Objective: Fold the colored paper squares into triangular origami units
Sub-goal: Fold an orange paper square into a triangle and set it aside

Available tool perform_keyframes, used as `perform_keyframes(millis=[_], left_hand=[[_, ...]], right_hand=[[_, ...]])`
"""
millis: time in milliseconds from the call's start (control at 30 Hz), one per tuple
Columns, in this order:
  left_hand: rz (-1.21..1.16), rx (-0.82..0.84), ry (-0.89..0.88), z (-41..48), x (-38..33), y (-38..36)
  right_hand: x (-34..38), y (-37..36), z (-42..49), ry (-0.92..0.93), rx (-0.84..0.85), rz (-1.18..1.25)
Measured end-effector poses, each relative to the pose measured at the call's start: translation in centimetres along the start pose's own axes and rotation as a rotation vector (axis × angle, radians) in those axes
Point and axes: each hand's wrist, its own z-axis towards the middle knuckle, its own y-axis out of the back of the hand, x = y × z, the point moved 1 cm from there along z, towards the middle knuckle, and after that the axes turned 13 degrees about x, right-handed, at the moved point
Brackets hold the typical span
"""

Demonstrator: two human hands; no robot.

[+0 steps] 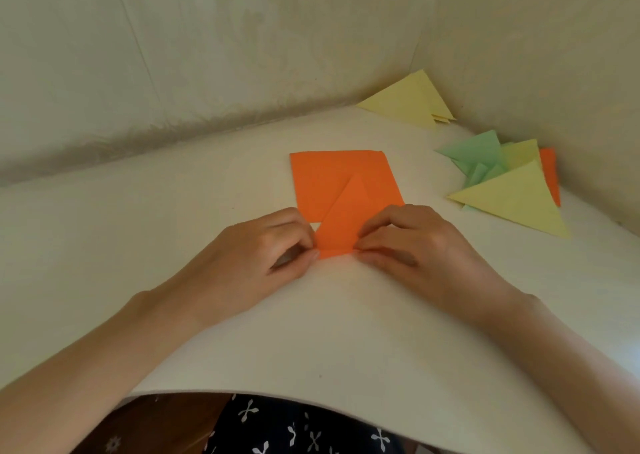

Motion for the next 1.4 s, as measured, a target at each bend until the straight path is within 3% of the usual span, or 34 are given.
perform_keyframes(millis=[167, 433, 567, 633, 767, 933, 1167, 1267, 1400], left_hand=[[-0.04, -0.006, 0.088, 0.4, 0.3, -0.4], [0.137, -0.071, 0.088, 1.0, -0.1, -0.5], [0.078, -0.064, 0.131, 0.9, -0.4, -0.1], [0.062, -0.04, 0.081, 0.5, -0.4, 0.2], [0.288, 0.043, -0.128, -0.2, -0.3, 0.4], [0.402, 0.115, -0.107, -1.1, -1.2, 0.3], [0.224, 0.166, -0.061, -1.7, -1.2, 1.1], [0.167, 0.149, -0.074, -1.8, -1.1, 1.7], [0.202, 0.198, -0.099, -2.3, -0.6, 1.9]], right_hand=[[0.4, -0.6, 1.0, -0.241, -0.05, 0.235], [0.9, -1.9, 1.9, -0.34, -0.103, -0.128], [0.7, -1.7, 1.9, -0.409, -0.052, -0.092], [0.6, -1.5, 2.0, -0.404, -0.013, -0.021], [0.8, -0.8, 1.7, -0.388, 0.041, 0.011], [2.7, -1.2, 1.8, -0.571, 0.137, -0.033], [0.1, 0.1, 0.2, -0.437, 0.149, 0.223], [-0.1, 0.4, -0.1, -0.381, 0.162, 0.224], [0.0, 0.6, -0.2, -0.338, 0.046, 0.188]])
